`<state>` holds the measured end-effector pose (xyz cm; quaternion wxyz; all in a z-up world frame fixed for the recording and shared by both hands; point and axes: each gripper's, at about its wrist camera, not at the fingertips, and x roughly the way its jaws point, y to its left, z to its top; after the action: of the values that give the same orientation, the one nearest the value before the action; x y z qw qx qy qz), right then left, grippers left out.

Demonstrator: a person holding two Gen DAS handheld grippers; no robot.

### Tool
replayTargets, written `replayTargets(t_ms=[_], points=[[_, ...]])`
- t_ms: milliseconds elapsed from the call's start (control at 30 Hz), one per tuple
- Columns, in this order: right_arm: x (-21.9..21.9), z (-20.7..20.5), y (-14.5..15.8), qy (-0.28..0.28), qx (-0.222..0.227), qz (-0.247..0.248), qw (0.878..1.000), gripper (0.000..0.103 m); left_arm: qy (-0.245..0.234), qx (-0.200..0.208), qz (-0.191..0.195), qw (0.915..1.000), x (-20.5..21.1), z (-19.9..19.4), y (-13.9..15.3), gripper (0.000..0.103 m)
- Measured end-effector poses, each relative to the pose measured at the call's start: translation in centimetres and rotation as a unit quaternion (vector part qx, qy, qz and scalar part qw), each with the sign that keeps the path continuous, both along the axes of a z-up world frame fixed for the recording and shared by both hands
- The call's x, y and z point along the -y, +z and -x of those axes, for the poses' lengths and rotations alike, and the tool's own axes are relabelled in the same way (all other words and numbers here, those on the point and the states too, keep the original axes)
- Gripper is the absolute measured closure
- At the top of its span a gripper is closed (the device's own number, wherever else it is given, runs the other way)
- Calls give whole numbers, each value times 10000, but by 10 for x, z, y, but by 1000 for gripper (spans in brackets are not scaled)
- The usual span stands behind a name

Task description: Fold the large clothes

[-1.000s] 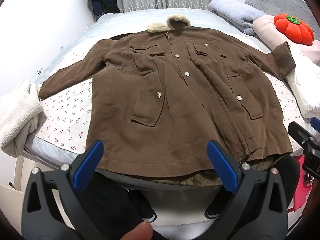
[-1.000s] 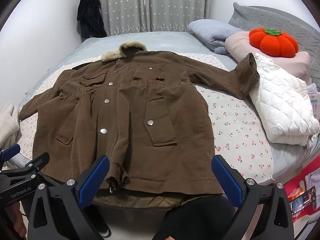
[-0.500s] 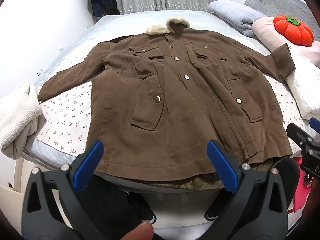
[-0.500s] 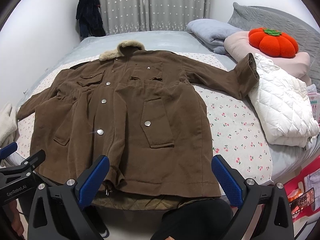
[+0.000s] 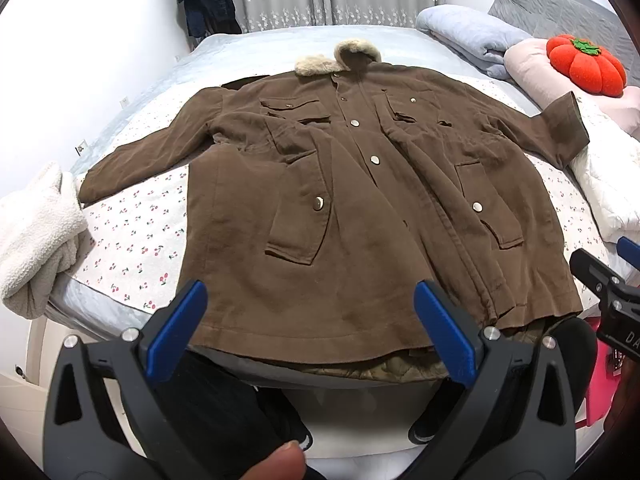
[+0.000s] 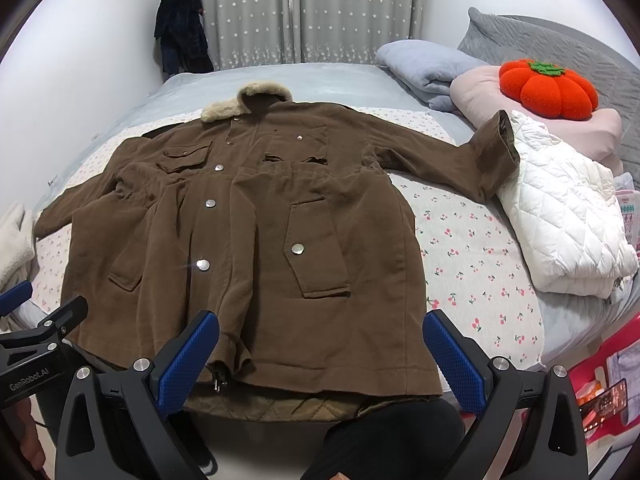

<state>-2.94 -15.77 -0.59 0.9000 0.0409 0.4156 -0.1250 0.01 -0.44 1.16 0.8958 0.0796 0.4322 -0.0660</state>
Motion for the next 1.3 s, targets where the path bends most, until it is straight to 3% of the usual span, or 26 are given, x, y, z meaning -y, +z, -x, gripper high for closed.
replayTargets(t_ms=[800, 1300], points=[[4, 31, 14, -242, 343, 64, 9991, 0, 4, 319, 88, 9995, -2, 23, 14, 0], [10, 39, 8, -269, 441, 46, 9987, 0, 142, 561, -5, 9983, -22, 32, 4, 0]])
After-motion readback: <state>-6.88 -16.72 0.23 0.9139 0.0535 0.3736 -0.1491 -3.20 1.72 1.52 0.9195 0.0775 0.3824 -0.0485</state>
